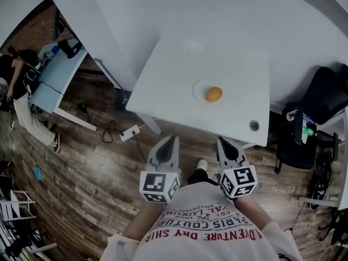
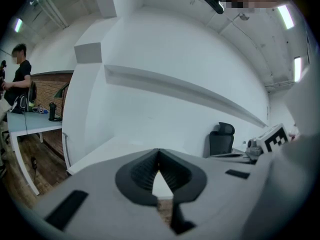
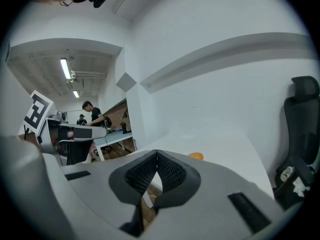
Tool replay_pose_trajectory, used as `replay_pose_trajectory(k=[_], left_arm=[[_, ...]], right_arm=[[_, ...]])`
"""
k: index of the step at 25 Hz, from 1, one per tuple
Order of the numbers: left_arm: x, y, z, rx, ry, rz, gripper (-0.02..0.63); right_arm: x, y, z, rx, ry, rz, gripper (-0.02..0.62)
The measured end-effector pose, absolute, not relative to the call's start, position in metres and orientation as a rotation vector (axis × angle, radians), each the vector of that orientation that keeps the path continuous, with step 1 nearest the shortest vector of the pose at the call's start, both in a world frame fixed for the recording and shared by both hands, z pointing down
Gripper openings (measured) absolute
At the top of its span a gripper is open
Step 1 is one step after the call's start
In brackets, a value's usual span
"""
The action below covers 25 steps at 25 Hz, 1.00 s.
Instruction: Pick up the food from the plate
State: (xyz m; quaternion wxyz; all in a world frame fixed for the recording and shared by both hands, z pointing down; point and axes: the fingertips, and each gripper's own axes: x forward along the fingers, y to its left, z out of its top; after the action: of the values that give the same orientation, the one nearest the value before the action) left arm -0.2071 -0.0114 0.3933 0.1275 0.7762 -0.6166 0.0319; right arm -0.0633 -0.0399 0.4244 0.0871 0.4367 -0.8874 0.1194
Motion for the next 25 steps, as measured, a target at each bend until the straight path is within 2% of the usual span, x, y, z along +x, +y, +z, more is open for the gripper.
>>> replay_pose_trajectory(k=[11,25], left_arm=[[-0.156,-0.140,0.400,2.263,-1.737,0.149,0.008],[-0.113,-0.237,0.441,2.389,-1.472,0.374,0.008]], right_arm=[[-0.009,-0.164,0.438,1.305,-2.586,0.436,0.012],[0.027,-0.228,0.465,1.511,-2.429,0.592,0.012]])
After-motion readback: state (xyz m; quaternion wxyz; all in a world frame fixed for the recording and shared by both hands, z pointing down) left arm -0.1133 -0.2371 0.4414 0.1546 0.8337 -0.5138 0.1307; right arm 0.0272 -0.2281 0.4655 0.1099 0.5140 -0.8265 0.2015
